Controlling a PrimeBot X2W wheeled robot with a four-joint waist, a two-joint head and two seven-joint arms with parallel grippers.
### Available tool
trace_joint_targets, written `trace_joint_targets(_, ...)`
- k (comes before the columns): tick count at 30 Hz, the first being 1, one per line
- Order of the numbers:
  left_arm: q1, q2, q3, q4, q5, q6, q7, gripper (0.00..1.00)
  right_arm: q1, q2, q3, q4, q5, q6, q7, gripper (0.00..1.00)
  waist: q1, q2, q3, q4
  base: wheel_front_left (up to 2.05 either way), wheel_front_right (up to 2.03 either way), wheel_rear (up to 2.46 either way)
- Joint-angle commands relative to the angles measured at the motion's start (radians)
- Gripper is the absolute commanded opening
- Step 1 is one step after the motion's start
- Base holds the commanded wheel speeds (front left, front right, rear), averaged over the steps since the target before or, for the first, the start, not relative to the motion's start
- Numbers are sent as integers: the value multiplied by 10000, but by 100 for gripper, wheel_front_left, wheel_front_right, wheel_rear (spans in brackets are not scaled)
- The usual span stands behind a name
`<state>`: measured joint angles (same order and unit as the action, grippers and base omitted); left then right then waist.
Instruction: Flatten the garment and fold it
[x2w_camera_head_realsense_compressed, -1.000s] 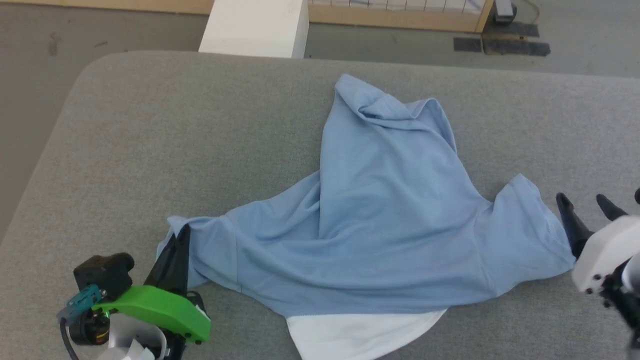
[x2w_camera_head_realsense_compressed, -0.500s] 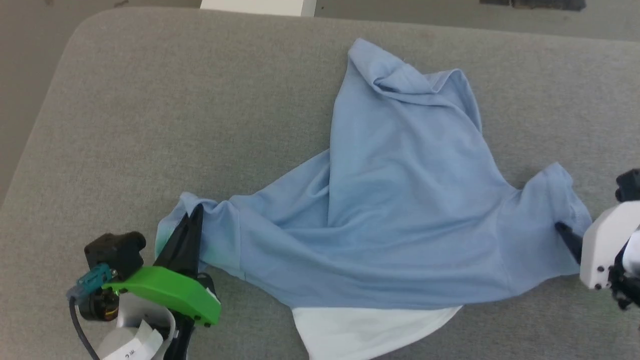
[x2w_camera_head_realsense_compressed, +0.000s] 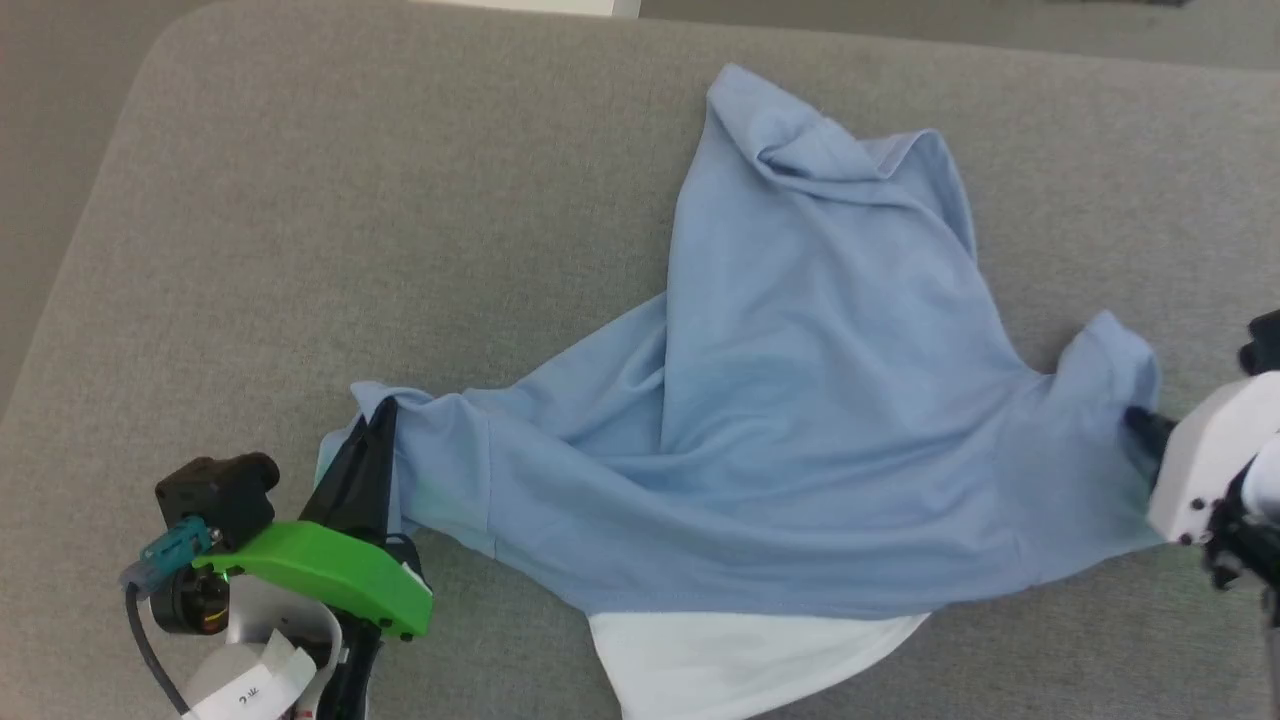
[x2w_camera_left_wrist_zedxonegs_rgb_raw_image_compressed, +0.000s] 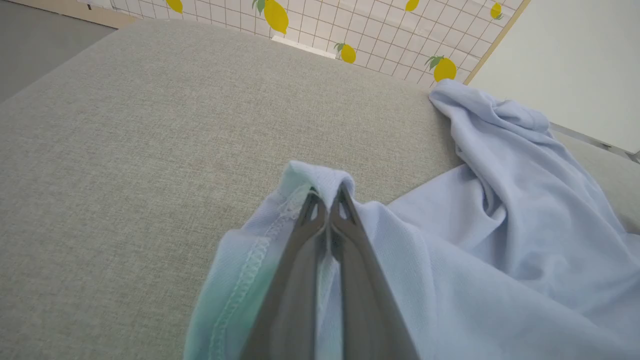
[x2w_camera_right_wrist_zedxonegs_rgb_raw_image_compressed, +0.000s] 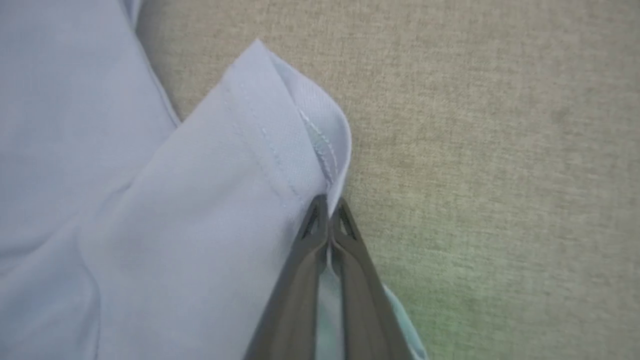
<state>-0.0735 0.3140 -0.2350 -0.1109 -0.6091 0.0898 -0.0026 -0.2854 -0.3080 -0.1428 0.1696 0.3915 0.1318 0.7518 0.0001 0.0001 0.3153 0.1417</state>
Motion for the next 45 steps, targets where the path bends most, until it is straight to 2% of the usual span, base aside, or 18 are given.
trace_joint_targets(1,21,-42,70,-26,-134,-44,-103,0,195,320,-34,12,178,-11,-194,0,-1,-1,-629,-311,0,0,0)
trace_joint_targets(6,-76,-66,203,-116,-316,-57,-159,0,-37,956,-336,-349,398,-11,-1103,0,-1,-1,-1523,-603,0,0,0)
trace_joint_targets(10,-774,-108,180,-160,-474,-90,163,0,-580,1512,-480,-521,375,-11,-1781,0,-1,-1,-2263,-826,0,0,0)
trace_joint_targets(15,-2480,107,80,200,-403,-159,940,0,-1911,2022,-445,-491,226,-11,-2389,0,-1,-1,-2982,-1155,0,0,0)
trace_joint_targets(21,-5300,-27,209,858,-540,-117,1656,0,-4120,2282,-151,-239,-187,-11,-2888,0,-1,-1,-3275,-1482,0,0,0)
trace_joint_targets(26,-7720,-19,331,1711,-478,-113,2066,0,-6218,2271,136,139,-631,-11,-3095,0,-1,-1,-3239,-1693,0,0,0)
trace_joint_targets(32,-9945,11,408,3248,-600,139,3011,0,-8362,2262,249,1281,-1196,-11,-2957,0,-1,-1,-3061,-1917,0,0,0)
trace_joint_targets(39,-11246,42,70,4577,-404,228,3734,0,-9737,2288,267,2652,-2001,-11,-2754,0,-1,-1,-2315,-2034,0,0,0)
trace_joint_targets(45,-12170,-236,238,5113,-412,506,3425,0,-10629,2261,39,3406,-2907,-11,-3110,0,-1,-1,-953,-2120,0,0,0)
